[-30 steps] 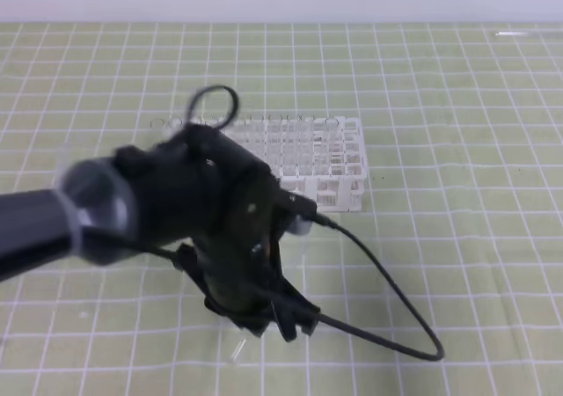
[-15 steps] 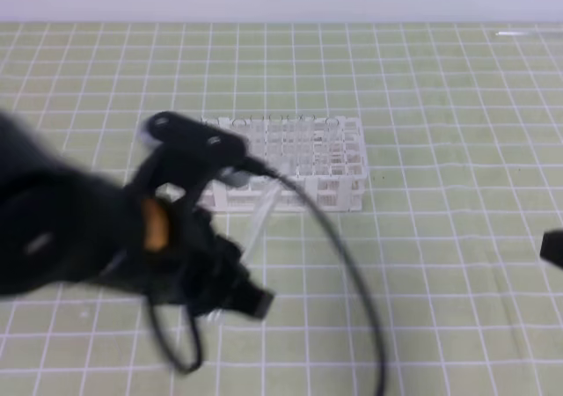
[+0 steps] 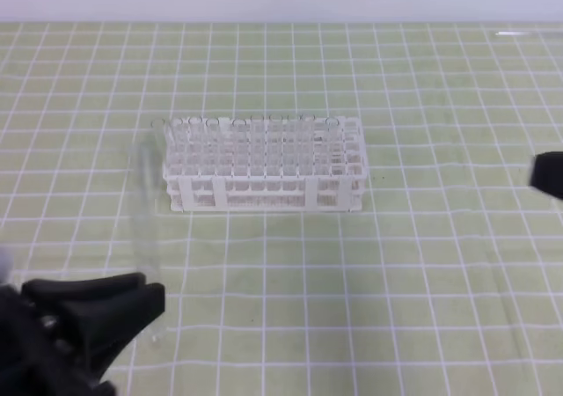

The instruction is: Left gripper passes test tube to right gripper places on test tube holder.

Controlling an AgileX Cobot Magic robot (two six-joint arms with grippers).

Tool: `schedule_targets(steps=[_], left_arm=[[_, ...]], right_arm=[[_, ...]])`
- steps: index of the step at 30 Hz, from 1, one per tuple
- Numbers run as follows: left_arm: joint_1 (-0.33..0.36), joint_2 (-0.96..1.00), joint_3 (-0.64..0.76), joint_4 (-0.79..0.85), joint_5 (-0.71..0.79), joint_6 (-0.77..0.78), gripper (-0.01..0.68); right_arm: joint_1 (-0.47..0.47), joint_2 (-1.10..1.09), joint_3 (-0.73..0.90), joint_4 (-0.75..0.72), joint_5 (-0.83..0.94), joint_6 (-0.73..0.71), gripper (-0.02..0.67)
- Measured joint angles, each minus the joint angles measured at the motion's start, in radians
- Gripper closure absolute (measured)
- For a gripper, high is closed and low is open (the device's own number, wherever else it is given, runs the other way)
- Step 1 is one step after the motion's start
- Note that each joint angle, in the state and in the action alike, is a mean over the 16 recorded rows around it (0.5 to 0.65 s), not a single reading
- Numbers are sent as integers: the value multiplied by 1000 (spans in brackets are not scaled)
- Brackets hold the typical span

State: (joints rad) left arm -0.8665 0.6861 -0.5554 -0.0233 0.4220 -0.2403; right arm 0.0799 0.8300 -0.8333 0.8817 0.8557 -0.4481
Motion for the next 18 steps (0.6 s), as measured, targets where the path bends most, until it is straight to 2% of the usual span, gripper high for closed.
schedule_targets(steps=[4, 9, 14, 18], left_arm=[[0, -80, 63, 5, -88, -8, 626], [1, -120, 103, 13, -161, 3, 626], [2, -123, 114, 29, -211, 22, 653], [1, -123, 114, 48, -231, 42, 647]], right_arm=[[107, 53, -47, -14, -32, 21, 666], [302, 124, -98, -80, -124, 55, 666], [519, 161, -109, -187, -305, 87, 666], [687, 164, -69, -282, -505, 98, 666]])
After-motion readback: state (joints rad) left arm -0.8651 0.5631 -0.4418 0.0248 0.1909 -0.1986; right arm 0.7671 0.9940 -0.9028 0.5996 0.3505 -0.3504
